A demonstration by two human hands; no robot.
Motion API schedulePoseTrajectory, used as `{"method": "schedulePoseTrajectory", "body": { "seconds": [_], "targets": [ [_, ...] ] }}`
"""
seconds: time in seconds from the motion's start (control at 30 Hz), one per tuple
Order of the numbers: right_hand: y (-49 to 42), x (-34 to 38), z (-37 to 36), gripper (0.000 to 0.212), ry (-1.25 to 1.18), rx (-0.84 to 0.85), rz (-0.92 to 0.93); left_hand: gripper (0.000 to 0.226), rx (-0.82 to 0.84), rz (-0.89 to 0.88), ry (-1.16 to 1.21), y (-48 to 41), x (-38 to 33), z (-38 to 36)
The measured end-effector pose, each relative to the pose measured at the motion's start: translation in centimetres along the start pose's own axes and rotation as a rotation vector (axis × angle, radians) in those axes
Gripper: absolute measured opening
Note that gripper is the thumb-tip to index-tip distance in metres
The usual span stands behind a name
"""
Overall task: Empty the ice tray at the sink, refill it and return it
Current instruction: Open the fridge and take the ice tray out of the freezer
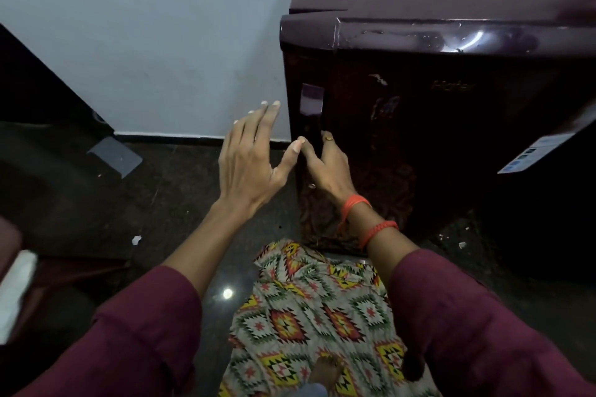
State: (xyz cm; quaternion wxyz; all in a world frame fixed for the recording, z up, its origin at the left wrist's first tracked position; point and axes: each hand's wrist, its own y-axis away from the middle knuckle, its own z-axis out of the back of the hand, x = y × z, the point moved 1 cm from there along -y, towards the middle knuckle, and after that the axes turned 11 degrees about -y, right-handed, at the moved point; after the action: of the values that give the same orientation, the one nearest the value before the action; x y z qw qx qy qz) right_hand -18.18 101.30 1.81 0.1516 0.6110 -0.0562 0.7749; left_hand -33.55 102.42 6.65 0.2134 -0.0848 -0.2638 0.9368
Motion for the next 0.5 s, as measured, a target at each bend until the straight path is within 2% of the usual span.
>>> {"method": "schedulePoseTrajectory", "body": {
  "seconds": [0.17,0.5],
  "targets": [
    [0.2,0.4,0.5,0.072,0.069,0.026,-0.003,0.071,-0.039,-0.024,0.014,-1.0,-0.9,1.0],
    [1.2,0.5,0.7,0.056,0.087,0.027,-0.041,0.075,-0.031,-0.103,0.056,-2.2,-3.1,1.5]
  ]
}}
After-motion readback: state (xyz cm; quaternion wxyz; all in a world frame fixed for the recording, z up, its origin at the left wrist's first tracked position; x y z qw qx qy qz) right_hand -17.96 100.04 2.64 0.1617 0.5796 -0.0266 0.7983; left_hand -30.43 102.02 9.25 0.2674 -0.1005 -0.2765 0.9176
